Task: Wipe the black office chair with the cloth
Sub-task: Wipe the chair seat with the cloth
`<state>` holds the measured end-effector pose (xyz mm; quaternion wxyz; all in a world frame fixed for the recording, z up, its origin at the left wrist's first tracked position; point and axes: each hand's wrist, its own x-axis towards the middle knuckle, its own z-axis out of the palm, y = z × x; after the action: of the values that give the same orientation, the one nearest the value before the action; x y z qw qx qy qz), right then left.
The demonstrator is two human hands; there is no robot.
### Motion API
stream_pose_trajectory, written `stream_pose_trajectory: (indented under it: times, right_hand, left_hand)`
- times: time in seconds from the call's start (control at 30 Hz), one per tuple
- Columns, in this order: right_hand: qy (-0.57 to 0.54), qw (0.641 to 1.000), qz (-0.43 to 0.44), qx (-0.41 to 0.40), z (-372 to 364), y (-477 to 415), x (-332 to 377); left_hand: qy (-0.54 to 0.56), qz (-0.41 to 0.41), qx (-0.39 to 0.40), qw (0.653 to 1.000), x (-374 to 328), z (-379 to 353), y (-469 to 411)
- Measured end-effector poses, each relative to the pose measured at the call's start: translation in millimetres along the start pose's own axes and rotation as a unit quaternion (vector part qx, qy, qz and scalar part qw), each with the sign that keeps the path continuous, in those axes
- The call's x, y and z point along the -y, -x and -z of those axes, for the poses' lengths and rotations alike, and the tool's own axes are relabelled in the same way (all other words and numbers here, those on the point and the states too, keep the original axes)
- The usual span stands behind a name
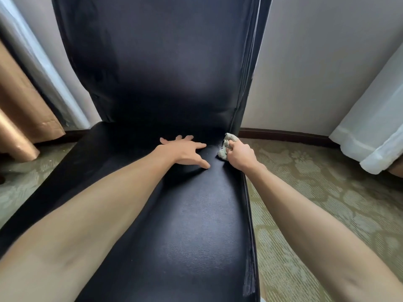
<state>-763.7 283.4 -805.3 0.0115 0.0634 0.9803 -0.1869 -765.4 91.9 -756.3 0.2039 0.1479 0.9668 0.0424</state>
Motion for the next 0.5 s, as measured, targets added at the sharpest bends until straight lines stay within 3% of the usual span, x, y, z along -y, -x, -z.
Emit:
stream_pose_trajectory:
  times: [0.5]
  right_hand:
    - [-0.081, 0.995, 0.000, 0.054, 13.1, -39.5, 27.2]
  left_hand:
    - [0.050, 0.047, 0.009, 0.998, 0.6, -7.5, -14.4]
